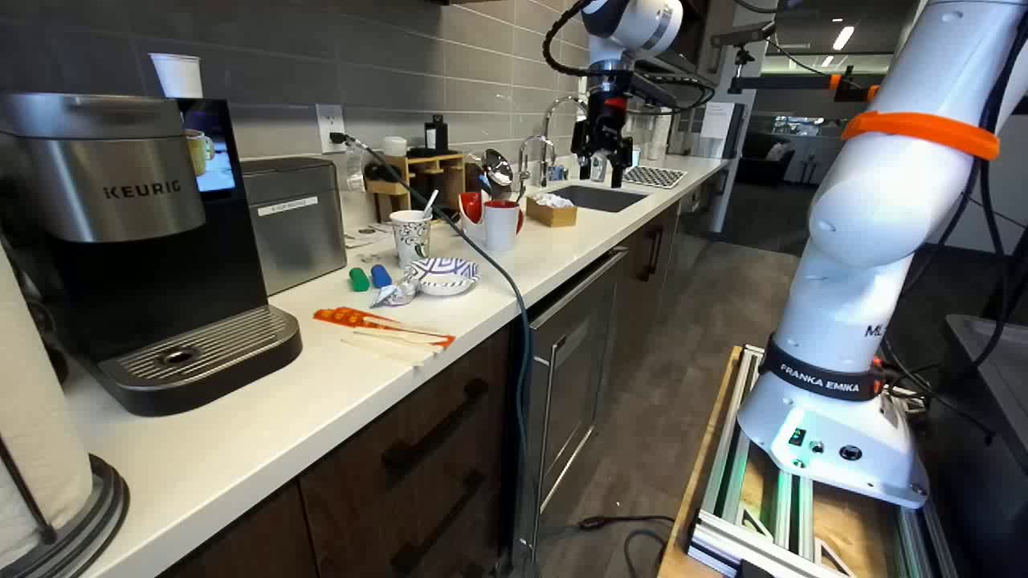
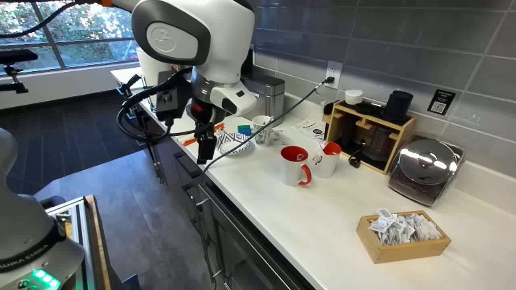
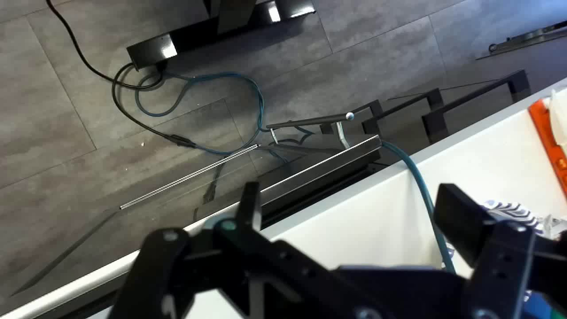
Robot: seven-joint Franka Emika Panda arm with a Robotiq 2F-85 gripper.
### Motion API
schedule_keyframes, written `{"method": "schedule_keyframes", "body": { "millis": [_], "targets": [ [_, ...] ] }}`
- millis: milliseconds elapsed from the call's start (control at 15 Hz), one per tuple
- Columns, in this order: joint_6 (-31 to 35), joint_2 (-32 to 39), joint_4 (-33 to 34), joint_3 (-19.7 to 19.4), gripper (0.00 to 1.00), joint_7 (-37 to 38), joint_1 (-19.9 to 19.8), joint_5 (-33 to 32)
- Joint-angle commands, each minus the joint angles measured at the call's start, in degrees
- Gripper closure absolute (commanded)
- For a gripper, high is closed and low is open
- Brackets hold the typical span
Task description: Put the plastic knife in the cup
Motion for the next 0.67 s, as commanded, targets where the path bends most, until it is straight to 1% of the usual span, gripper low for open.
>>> {"method": "schedule_keyframes", "body": {
  "millis": [0, 467, 533, 600],
  "targets": [
    [-0.1, 0.1, 0.1, 1.5, 0.0, -0.3, -1.6, 0.3],
    [-0.1, 0.1, 0.1, 1.5, 0.0, -0.3, -1.6, 0.3],
    [1.3, 0.2, -0.9, 2.4, 0.0, -0.2, -1.1, -0.6],
    [4.7, 0.0, -3.1, 4.0, 0.0, 0.4, -0.1, -0.6]
  ]
}}
